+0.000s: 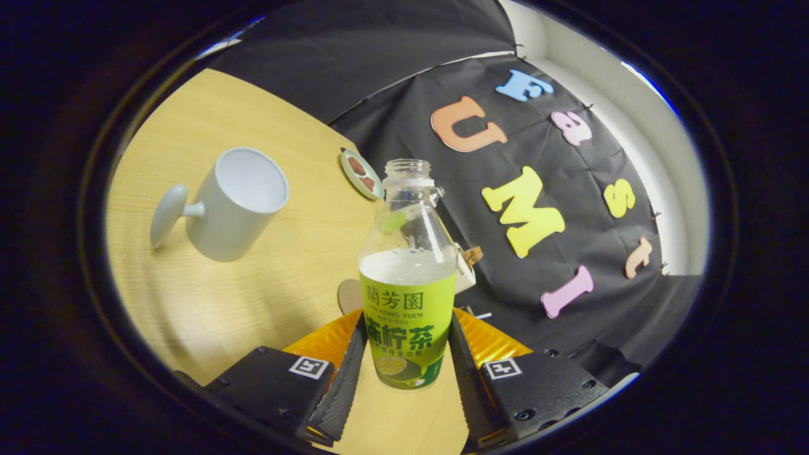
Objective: Take the bottle from table, then pour the juice into the cup, finally place the bottle on the coaster
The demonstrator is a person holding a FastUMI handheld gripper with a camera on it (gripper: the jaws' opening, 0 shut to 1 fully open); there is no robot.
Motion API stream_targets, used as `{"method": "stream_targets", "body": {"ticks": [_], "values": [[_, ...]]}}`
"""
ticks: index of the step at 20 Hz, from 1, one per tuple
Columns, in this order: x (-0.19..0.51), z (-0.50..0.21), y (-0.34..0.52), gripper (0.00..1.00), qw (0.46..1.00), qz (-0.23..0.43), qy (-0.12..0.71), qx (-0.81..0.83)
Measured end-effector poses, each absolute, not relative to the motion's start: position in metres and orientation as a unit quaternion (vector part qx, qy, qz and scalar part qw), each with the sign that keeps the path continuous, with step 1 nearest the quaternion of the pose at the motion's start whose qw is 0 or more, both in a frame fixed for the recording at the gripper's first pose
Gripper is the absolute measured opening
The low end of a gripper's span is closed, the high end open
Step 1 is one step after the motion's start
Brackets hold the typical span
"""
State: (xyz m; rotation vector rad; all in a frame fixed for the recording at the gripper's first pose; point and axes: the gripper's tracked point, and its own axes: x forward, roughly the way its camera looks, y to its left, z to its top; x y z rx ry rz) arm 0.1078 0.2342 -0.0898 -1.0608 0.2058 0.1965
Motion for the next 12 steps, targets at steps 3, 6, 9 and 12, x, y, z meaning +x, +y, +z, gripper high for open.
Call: {"method": "stream_targets", "body": {"ticks": [3, 6, 9, 12], "values": [[0.110, -0.080, 0.238, 0.75, 0.826, 0.074, 0.079, -0.553], [0.117, -0.071, 0.241, 0.75, 0.802, 0.065, 0.055, -0.592], [0.117, -0.067, 0.245, 0.75, 0.786, 0.065, 0.045, -0.614], [0.110, -0.066, 0.252, 0.75, 0.770, 0.063, 0.034, -0.634]]}}
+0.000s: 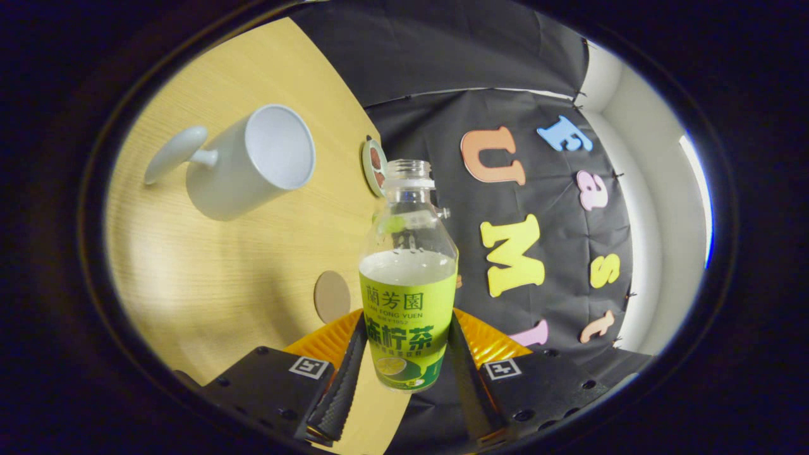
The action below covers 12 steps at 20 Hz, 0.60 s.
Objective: Take the bottle from table, then pour the juice into the cup, finally place the bottle on the coaster
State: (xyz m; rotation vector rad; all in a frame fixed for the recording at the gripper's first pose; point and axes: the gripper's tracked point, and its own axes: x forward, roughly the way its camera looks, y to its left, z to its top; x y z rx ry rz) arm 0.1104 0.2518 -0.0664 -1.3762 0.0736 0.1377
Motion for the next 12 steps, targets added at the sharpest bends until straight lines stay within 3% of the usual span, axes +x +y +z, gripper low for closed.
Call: {"method": "stream_targets", "body": {"ticks": [12], "values": [[0.109, -0.055, 0.263, 0.75, 0.714, 0.057, 0.004, -0.698]]}}
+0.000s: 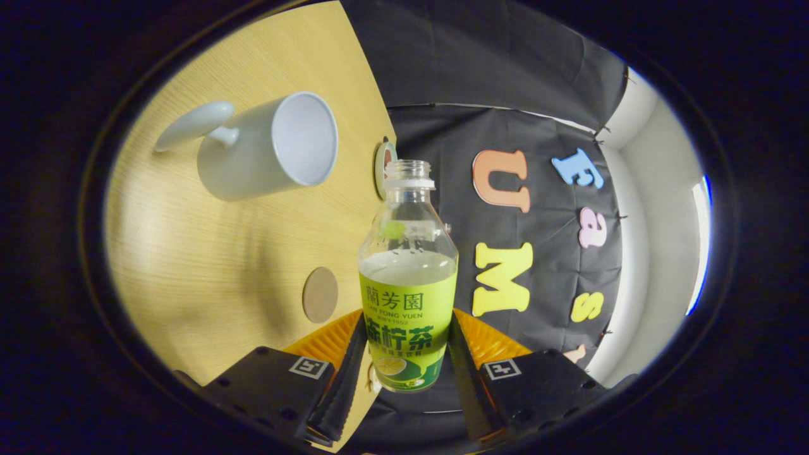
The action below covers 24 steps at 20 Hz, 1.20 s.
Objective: Take the bottle from table, then pour the juice into the cup, finally place the bottle on the coaster
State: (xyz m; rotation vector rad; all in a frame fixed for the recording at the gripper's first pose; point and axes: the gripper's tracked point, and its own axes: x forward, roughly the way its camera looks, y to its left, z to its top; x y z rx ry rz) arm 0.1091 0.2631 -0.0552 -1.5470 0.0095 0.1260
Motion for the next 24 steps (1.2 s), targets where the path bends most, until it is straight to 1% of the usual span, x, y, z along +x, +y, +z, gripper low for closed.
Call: {"method": "stream_targets", "body": {"ticks": [18, 24], "values": [[0.109, -0.037, 0.272, 0.74, 0.641, 0.043, -0.036, -0.766], [0.108, -0.033, 0.273, 0.74, 0.630, 0.041, -0.037, -0.775]]}}
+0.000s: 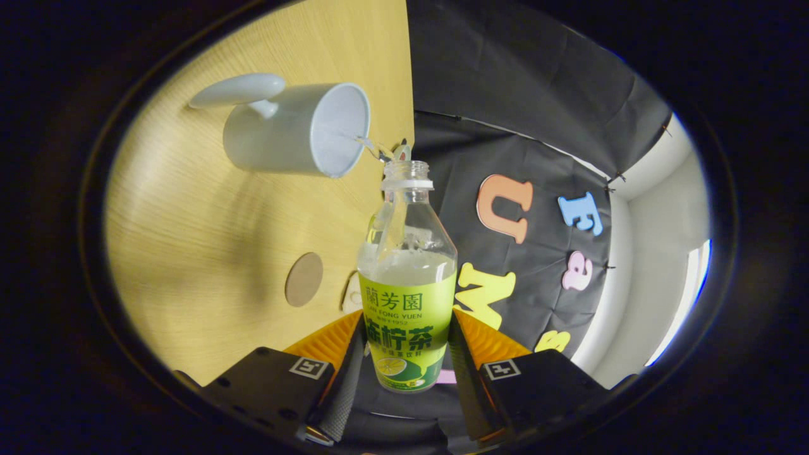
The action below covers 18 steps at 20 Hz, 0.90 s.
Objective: Take the bottle from table, then pour the juice into the cup, finally place the bottle on the coaster
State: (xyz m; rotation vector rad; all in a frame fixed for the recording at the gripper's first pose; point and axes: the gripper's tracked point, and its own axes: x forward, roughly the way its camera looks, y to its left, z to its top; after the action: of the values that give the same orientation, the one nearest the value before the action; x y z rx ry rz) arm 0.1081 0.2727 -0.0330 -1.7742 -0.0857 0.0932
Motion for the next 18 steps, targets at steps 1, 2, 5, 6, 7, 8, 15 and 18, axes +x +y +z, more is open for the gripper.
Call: {"method": "stream_targets", "body": {"ticks": [1, 2, 5, 6, 7, 8, 15, 18], "values": [[0.109, -0.032, 0.274, 0.74, 0.627, 0.040, -0.040, -0.777], [0.109, -0.032, 0.274, 0.74, 0.624, 0.040, -0.041, -0.780], [0.109, -0.027, 0.273, 0.74, 0.617, 0.043, -0.044, -0.784], [0.109, -0.027, 0.274, 0.74, 0.617, 0.043, -0.045, -0.785], [0.109, -0.027, 0.274, 0.74, 0.617, 0.043, -0.045, -0.784], [0.109, -0.027, 0.274, 0.74, 0.616, 0.043, -0.046, -0.785], [0.110, -0.020, 0.275, 0.74, 0.609, 0.039, -0.053, -0.790], [0.110, -0.017, 0.276, 0.74, 0.601, 0.038, -0.055, -0.797]]}}
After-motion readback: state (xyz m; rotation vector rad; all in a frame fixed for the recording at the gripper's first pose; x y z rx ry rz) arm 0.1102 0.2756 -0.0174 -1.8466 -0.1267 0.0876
